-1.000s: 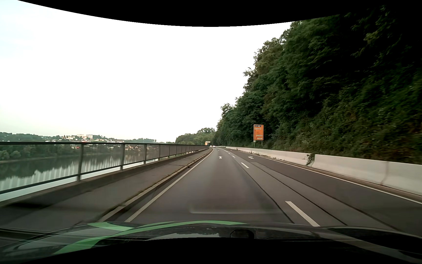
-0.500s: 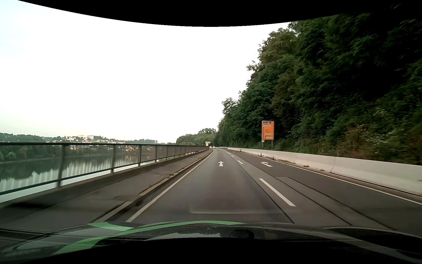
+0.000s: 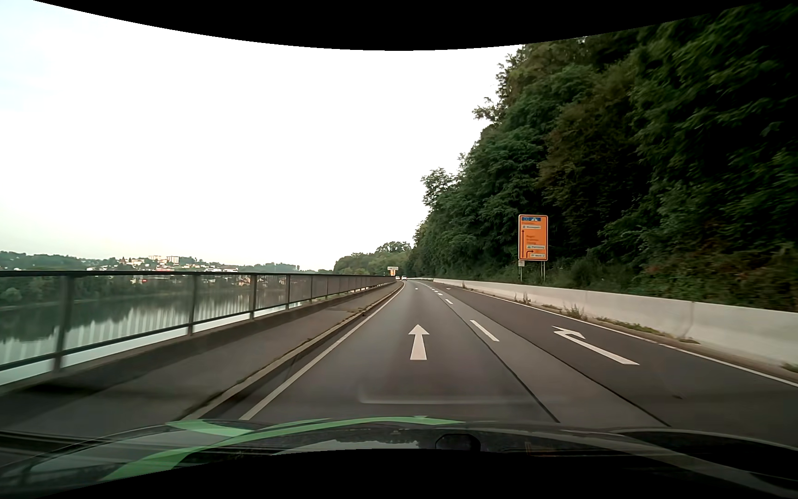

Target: Follow the waypoints while adhering to traffic rules and regulations

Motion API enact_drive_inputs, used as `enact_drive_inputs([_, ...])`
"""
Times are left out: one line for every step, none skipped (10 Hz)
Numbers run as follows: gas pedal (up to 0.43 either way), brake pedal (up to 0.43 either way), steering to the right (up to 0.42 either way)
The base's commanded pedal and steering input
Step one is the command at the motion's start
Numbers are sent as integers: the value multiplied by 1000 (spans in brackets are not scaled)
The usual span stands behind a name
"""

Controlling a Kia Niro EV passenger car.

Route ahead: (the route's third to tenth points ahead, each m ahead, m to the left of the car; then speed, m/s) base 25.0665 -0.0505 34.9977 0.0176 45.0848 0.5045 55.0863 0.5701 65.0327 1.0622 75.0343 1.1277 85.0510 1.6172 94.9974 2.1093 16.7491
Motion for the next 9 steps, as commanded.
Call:
enact_drive_inputs([228, 0, -5])
enact_drive_inputs([228, 0, -5])
enact_drive_inputs([228, 0, -5])
enact_drive_inputs([228, 0, -5])
enact_drive_inputs([228, 0, -5])
enact_drive_inputs([228, 0, -4])
enact_drive_inputs([228, 0, -4])
enact_drive_inputs([228, 0, -4])
enact_drive_inputs([228, 0, -4])
